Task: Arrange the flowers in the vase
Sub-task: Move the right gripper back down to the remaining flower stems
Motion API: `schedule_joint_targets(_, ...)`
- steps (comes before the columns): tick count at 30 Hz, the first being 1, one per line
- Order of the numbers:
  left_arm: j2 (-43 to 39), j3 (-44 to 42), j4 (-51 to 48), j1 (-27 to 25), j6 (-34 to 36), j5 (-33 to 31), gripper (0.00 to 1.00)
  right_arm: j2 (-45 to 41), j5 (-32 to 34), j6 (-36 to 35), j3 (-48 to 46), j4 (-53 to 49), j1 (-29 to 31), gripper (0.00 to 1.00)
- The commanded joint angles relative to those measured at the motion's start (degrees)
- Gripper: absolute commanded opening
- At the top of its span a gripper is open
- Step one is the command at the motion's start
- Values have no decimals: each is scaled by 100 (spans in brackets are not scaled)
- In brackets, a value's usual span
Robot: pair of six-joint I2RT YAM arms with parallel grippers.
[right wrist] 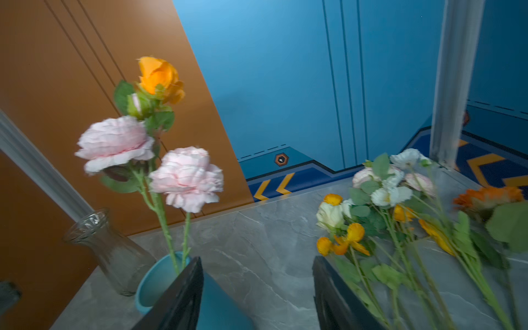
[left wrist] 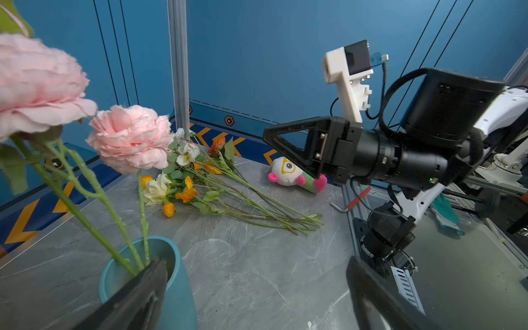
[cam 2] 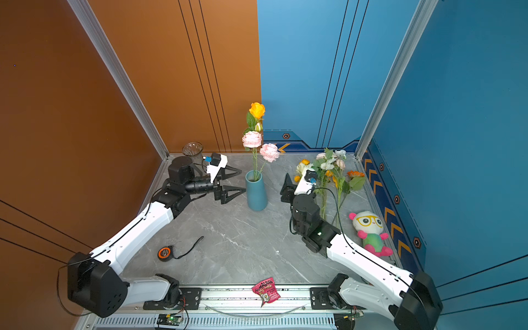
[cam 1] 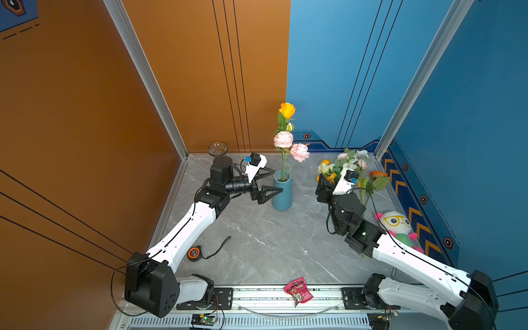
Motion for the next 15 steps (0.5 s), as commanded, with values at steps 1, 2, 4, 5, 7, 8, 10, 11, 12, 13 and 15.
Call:
schedule_joint_targets(1, -56, -86, 72, -249, 114, -169, 98, -539, -218, 931, -372, -2435, -947, 61)
schedule_joint_targets(2, -28, -87, 69, -363, 114, -218, 98, -676, -505, 1117, -389, -2814, -1361, 60)
schedule_joint_targets(4, 31, -111, 65, -638, 83, -409, 98, -755, -1261, 1294, -380, -3289, -2205, 58)
schedule_joint_targets(5, 67, -113, 41, -819, 92, -560, 98, -691, -1795, 1311, -311, -3492, -2692, 58)
schedule_joint_targets(7, 167, -54, -248, -1219, 280, -848, 98, -340, -2764, 1231, -100, -3830, -3520, 58)
schedule_joint_targets(8, 228, 13, -531, -1479, 476, -1107, 98, -66, -3238, 1113, 36, -3992, -3869, 58)
schedule_joint_targets(10, 358, 191, -1270, -1974, 1080, -1772, 98, 508, -3781, 908, 279, -4217, -4318, 56)
schedule_joint_targets(11, 443, 298, -1650, -2248, 1414, -2214, 98, 823, -3893, 784, 403, -4283, -4450, 55)
schedule_joint_targets(12, 535, 383, -2127, -2497, 1764, -2697, 98, 1124, -3886, 674, 515, -4340, -4524, 52)
schedule_joint_targets(13, 614, 428, -2318, -2677, 1969, -3051, 98, 1390, -3774, 599, 624, -4375, -4551, 48)
schedule_joint_targets(15, 768, 445, -2548, -2948, 2263, -3521, 98, 1932, -3604, 505, 878, -4377, -4559, 43)
